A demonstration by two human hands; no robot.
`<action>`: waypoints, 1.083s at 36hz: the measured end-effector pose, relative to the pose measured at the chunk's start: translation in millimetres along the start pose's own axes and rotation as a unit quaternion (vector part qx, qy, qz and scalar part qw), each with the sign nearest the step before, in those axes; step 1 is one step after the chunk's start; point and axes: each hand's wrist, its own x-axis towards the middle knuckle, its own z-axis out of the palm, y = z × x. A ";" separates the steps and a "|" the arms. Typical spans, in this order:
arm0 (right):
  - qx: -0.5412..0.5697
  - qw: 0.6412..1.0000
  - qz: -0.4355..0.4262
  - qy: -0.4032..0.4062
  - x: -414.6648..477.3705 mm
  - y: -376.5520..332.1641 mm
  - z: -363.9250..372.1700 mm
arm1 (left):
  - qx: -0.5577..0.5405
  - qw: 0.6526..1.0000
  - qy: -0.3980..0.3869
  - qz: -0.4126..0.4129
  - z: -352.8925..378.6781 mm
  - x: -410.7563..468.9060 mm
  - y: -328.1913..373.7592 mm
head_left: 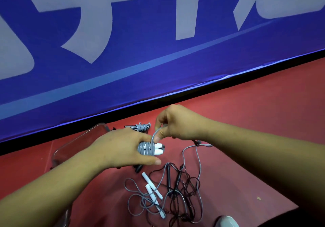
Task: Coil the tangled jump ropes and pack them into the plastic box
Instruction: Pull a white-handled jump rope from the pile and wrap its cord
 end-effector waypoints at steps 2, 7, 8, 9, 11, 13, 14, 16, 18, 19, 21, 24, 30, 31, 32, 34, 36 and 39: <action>0.037 0.999 0.007 0.002 -1.0 5.6 -0.5 | -0.034 0.999 -0.004 0.003 -3.9 -2.4 4.6; 0.149 0.989 0.017 0.006 -1.2 10.5 -0.3 | -0.258 0.965 0.046 0.022 -10.8 -5.8 2.6; 0.170 0.985 0.017 0.007 -0.6 10.4 0.0 | -0.310 0.948 0.065 0.025 -11.5 -5.9 1.2; 0.195 0.981 0.020 0.004 -0.1 11.2 0.7 | -0.357 0.930 0.082 0.026 -11.2 -5.3 0.6; 0.242 0.970 0.033 -0.011 -0.8 10.2 1.4 | -0.422 0.898 0.121 0.020 -12.9 -4.6 2.5; 0.278 0.959 0.044 -0.030 -1.7 7.9 0.9 | -0.482 0.863 0.152 0.015 -16.4 -5.1 5.4; 0.294 0.954 0.049 -0.041 -1.8 6.9 0.7 | -0.511 0.845 0.158 0.016 -17.9 -5.1 5.6; 0.314 0.946 0.053 -0.060 -1.0 6.2 0.4 | -0.551 0.817 0.166 0.013 -21.7 -5.4 5.7; 0.316 0.945 0.057 -0.064 -0.5 6.6 0.6 | -0.590 0.785 0.188 0.000 -23.3 -3.1 1.9; 0.318 0.944 0.058 -0.065 -1.0 6.5 0.8 | -0.613 0.764 0.200 -0.014 -23.7 -1.5 -1.1; 0.330 0.939 0.062 -0.073 -2.5 6.0 1.2 | -0.650 0.725 0.220 -0.054 -24.6 0.2 -8.7; 0.330 0.940 0.056 -0.070 -3.5 5.8 0.9 | -0.657 0.710 0.235 -0.092 -27.3 0.7 -17.7; 0.361 0.930 0.070 -0.017 1.1 4.1 2.7 | -0.668 0.688 0.250 -0.137 -26.6 5.2 -23.5; 0.380 0.922 0.078 -0.012 1.7 4.8 2.2 | -0.674 0.678 0.254 -0.148 -27.1 6.0 -25.5; 0.401 0.912 0.085 -0.009 2.5 5.1 1.5 | -0.678 0.670 0.259 -0.158 -27.6 6.7 -27.9; 0.453 0.886 0.099 -0.010 3.9 4.1 0.6 | -0.674 0.668 0.265 -0.173 -27.3 7.9 -32.0; 0.499 0.859 0.107 -0.025 4.7 0.8 1.0 | -0.666 0.669 0.271 -0.189 -26.3 10.2 -35.7; 0.522 0.843 0.105 -0.074 3.7 -7.4 3.9 | -0.668 0.653 0.285 -0.215 -26.2 12.8 -42.6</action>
